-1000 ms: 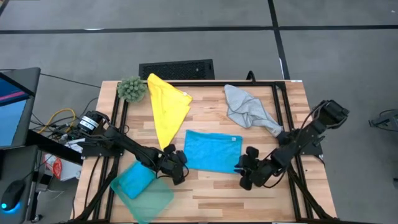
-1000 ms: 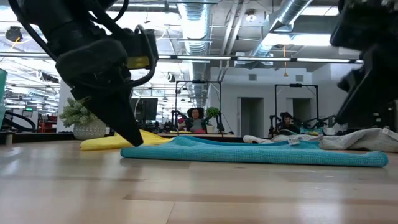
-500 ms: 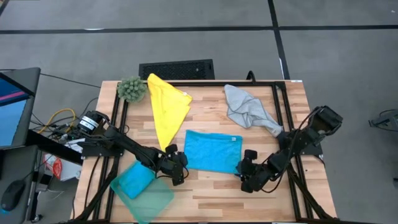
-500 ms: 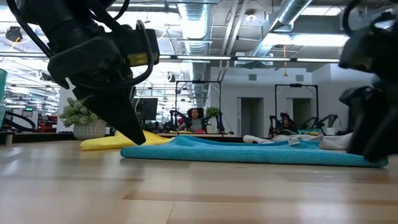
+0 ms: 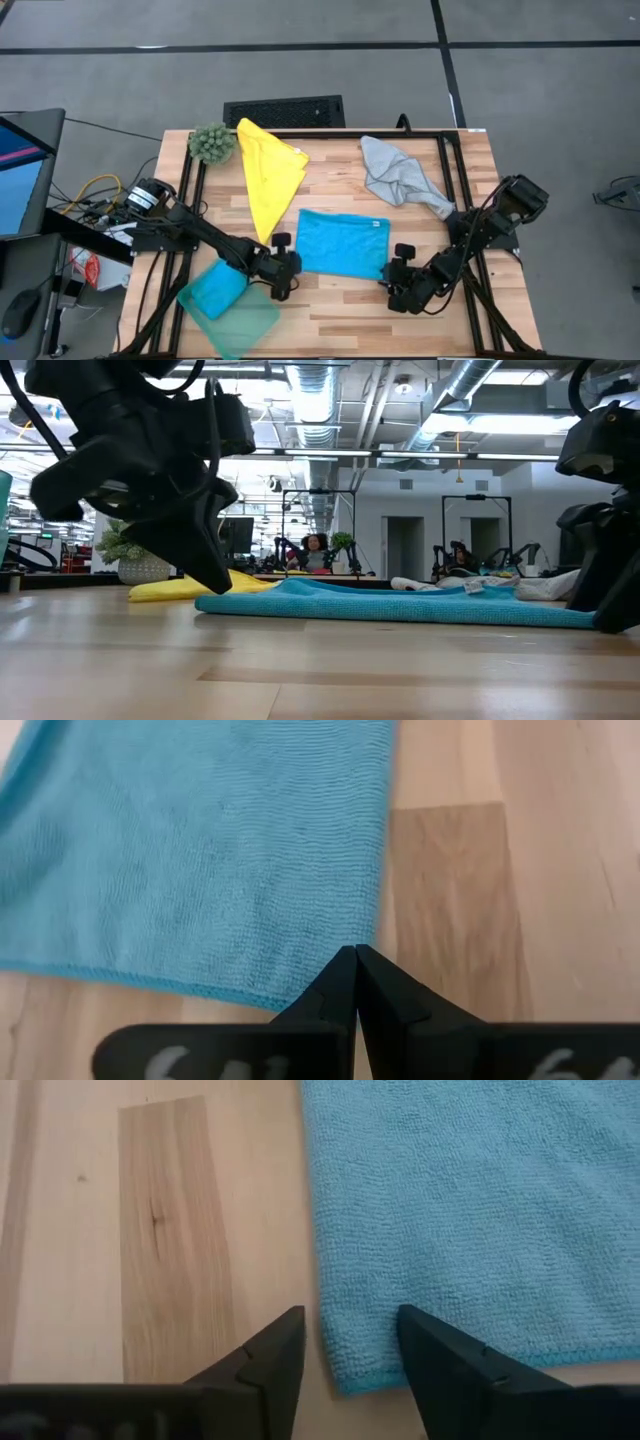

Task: Fold microfiber towels
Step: Fold the blue towel

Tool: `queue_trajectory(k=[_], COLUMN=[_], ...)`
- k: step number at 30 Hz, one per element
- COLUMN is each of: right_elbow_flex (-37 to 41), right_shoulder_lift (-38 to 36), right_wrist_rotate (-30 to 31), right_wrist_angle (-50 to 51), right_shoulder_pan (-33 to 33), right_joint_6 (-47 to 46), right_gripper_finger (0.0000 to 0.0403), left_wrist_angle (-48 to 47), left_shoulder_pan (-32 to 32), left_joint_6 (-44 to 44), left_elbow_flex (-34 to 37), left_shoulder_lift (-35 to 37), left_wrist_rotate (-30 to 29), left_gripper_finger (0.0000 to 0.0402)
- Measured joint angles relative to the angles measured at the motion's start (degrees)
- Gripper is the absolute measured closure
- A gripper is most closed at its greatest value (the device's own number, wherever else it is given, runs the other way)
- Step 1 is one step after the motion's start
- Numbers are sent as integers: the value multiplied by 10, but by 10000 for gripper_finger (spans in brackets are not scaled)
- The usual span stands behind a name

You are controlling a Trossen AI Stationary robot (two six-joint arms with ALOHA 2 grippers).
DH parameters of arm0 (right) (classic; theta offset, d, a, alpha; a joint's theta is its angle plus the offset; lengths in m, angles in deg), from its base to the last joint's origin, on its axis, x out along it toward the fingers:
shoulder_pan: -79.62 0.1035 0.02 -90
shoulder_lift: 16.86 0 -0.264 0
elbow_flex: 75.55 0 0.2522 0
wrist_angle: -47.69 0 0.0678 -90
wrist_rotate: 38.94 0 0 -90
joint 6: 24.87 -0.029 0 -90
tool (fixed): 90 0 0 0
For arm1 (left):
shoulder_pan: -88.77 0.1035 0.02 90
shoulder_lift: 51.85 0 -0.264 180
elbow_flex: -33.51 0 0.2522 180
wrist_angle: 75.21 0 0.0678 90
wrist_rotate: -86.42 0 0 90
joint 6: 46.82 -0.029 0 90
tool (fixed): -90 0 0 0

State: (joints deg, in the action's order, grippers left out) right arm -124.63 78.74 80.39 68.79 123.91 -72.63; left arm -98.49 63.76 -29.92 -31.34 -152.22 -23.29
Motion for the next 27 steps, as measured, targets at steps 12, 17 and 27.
queue_trajectory(k=[12, 17, 27], right_elbow_flex=[1, 1, 1], right_shoulder_lift=[-4, -4, -4], right_wrist_rotate=[2, 3, 4], right_wrist_angle=[1, 2, 1], right_shoulder_pan=[-2, 0, 0], right_joint_6=[0, -2, -2], right_gripper_finger=[214, 215, 220], left_wrist_angle=[-11, -15, -21], left_shoulder_pan=[0, 0, 2], left_joint_6=[-92, -94, -87], left_elbow_flex=[-12, -13, -3], left_shoulder_lift=[18, 24, -10], left_wrist_rotate=[55, 56, 30], left_gripper_finger=[306, 237, 198])
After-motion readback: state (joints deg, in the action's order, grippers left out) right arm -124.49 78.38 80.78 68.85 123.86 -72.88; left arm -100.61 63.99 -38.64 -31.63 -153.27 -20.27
